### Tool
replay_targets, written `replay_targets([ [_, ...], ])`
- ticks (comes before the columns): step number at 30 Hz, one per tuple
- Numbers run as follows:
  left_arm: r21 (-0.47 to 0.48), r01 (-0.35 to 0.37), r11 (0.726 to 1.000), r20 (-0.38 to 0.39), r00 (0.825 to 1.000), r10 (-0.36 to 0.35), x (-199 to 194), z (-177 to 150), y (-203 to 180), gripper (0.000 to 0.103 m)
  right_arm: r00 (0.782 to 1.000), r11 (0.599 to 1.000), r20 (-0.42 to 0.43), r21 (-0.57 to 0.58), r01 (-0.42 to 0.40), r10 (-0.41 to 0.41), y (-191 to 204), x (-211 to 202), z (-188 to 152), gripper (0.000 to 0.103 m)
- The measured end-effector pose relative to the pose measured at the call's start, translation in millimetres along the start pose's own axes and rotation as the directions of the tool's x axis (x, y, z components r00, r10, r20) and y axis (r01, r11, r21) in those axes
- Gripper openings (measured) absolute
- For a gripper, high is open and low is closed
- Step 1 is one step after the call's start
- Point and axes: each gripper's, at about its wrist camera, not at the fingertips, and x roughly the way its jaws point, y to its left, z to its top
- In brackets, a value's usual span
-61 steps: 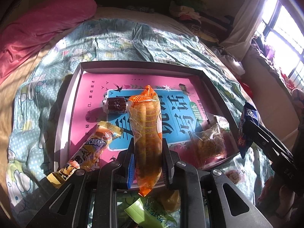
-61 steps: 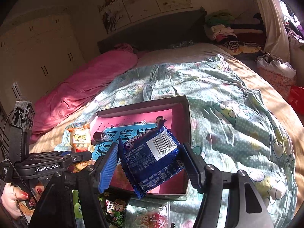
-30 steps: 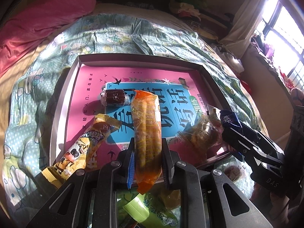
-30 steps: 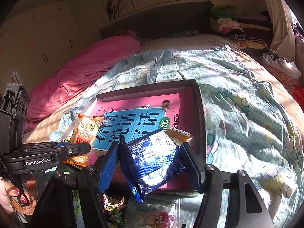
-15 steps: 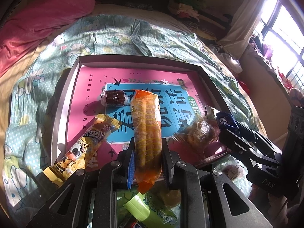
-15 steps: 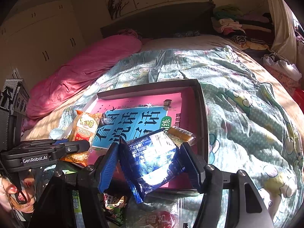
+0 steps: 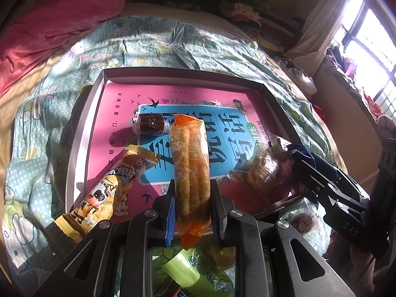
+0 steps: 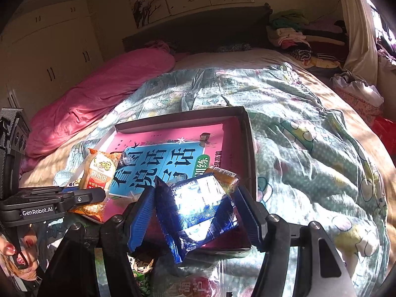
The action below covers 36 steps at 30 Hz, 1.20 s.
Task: Organize snacks
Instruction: 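Carry the orange bread bag and blue biscuit pack over the tray with both tools, then lower the orange bag into the tray and open the left tool while the right releases the biscuit pack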
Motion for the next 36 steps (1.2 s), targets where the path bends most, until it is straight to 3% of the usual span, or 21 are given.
replay_targets([
  [10,-0.003,-0.002,1.000,0.000,1.000,0.002,1,0,0,0.024,0.999,0.999,0.003,0.023,0.038,-0.038,-6,0,1,0.066],
  [36,-0.018,0.000,1.000,0.001,1.000,0.000,-3,0,4,0.024,1.000,1.000,0.022,0.011,0.015,-0.016,0,-10,5,0.066],
])
